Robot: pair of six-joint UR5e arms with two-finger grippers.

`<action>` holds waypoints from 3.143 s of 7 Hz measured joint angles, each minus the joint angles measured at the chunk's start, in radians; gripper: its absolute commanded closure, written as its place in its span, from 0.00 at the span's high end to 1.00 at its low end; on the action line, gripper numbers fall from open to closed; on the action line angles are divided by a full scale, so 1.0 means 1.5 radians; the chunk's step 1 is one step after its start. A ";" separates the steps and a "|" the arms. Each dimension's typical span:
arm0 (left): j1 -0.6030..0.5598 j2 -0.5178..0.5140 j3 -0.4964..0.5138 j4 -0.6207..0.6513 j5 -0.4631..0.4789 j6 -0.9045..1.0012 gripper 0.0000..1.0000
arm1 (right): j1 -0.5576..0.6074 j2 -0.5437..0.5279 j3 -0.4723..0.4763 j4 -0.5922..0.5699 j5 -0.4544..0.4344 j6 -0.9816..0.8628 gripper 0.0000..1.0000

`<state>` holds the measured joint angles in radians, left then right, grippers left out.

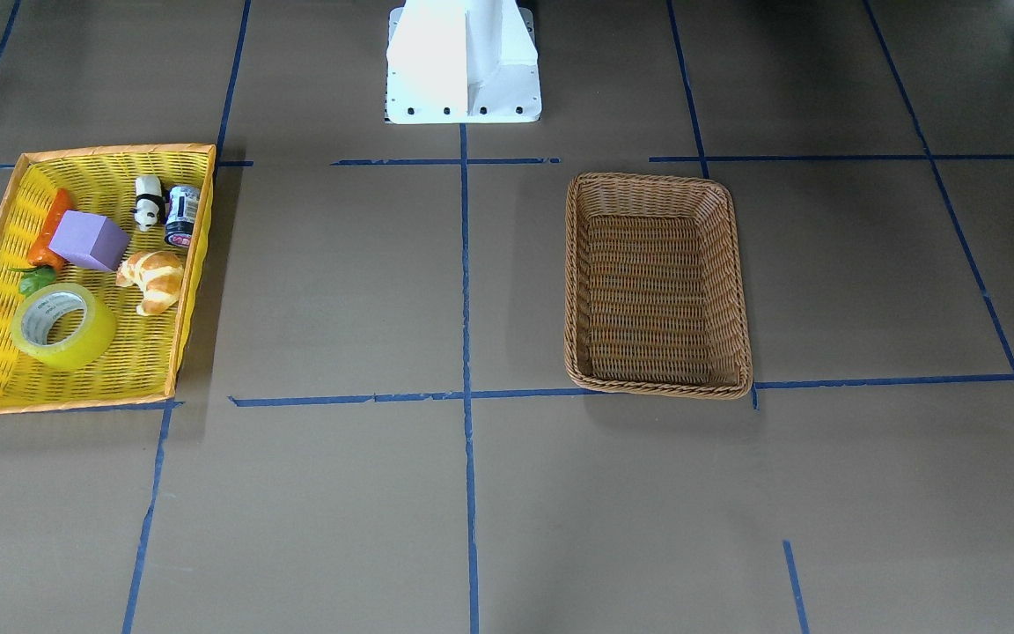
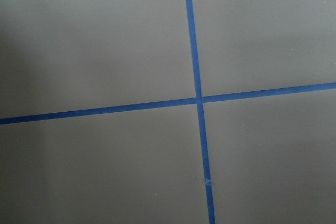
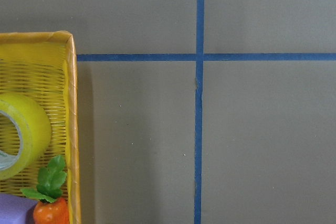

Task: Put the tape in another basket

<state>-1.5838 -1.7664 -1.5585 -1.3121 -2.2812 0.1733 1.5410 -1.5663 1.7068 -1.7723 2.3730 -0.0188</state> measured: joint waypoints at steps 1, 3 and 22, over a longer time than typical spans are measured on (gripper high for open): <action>0.000 0.001 0.000 0.001 0.000 0.000 1.00 | -0.002 0.000 0.000 0.000 0.002 0.000 1.00; 0.000 0.007 0.004 -0.006 -0.003 0.002 1.00 | -0.010 0.002 0.001 0.004 0.002 0.002 1.00; 0.001 0.016 -0.008 -0.012 -0.052 0.000 1.00 | -0.300 0.000 0.010 0.333 -0.097 0.388 0.92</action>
<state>-1.5815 -1.7426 -1.5713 -1.3300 -2.3593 0.1733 1.0910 -1.5659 1.7213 -1.2733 2.2272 0.5627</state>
